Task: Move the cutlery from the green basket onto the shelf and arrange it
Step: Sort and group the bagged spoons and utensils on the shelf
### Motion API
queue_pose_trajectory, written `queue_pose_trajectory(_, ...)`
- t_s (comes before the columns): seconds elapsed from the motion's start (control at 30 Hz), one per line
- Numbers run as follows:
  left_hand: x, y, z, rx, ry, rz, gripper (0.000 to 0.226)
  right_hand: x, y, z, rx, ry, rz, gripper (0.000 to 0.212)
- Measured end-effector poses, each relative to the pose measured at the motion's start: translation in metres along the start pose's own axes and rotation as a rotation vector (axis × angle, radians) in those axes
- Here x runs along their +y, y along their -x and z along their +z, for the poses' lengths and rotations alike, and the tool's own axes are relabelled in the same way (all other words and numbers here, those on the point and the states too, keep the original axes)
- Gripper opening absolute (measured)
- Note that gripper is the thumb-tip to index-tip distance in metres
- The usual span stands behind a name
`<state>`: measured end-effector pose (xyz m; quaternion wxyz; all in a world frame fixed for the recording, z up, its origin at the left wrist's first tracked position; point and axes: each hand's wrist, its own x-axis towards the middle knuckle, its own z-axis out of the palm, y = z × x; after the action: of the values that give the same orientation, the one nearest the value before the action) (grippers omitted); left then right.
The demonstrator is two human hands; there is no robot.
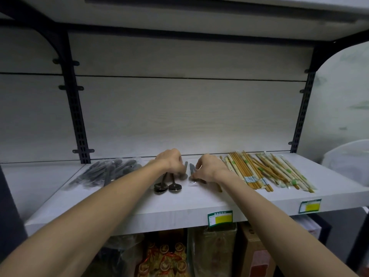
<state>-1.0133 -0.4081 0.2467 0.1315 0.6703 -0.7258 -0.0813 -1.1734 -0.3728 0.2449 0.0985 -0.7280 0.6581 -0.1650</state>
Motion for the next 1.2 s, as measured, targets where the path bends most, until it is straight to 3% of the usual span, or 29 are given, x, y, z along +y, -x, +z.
queue_pose_trajectory(0.13,-0.002,-0.006,0.005,0.003,0.036,-0.020,0.021,0.002,-0.010,0.001,-0.002,-0.043,0.041,0.034)
queue_pose_trajectory(0.23,-0.001,-0.007,0.007,0.006,0.021,-0.025,0.027,0.005,-0.015,-0.001,-0.014,-0.075,0.042,0.025)
queue_pose_trajectory(0.43,0.008,-0.008,0.006,-0.023,0.018,-0.059,0.035,0.002,-0.013,-0.003,-0.085,-0.078,0.035,0.043)
queue_pose_trajectory(0.57,0.015,-0.011,0.006,-0.019,0.039,-0.047,0.031,-0.002,-0.016,-0.001,-0.099,-0.088,0.051,0.040)
queue_pose_trajectory(0.8,0.006,-0.008,0.005,-0.050,0.313,-0.083,0.019,0.003,-0.012,-0.005,-0.170,-0.255,0.106,0.027)
queue_pose_trajectory(0.93,-0.009,-0.006,-0.005,0.028,0.543,-0.081,0.025,-0.003,-0.010,-0.012,-0.141,-0.422,0.096,0.024)
queue_pose_trajectory(1.0,-0.019,-0.002,-0.017,0.073,0.624,-0.090,0.016,-0.009,-0.011,-0.014,-0.111,-0.491,0.094,0.019)
queue_pose_trajectory(1.2,-0.072,0.011,-0.055,0.156,0.649,-0.124,0.019,-0.059,-0.012,-0.013,-0.120,-0.669,0.031,0.015)
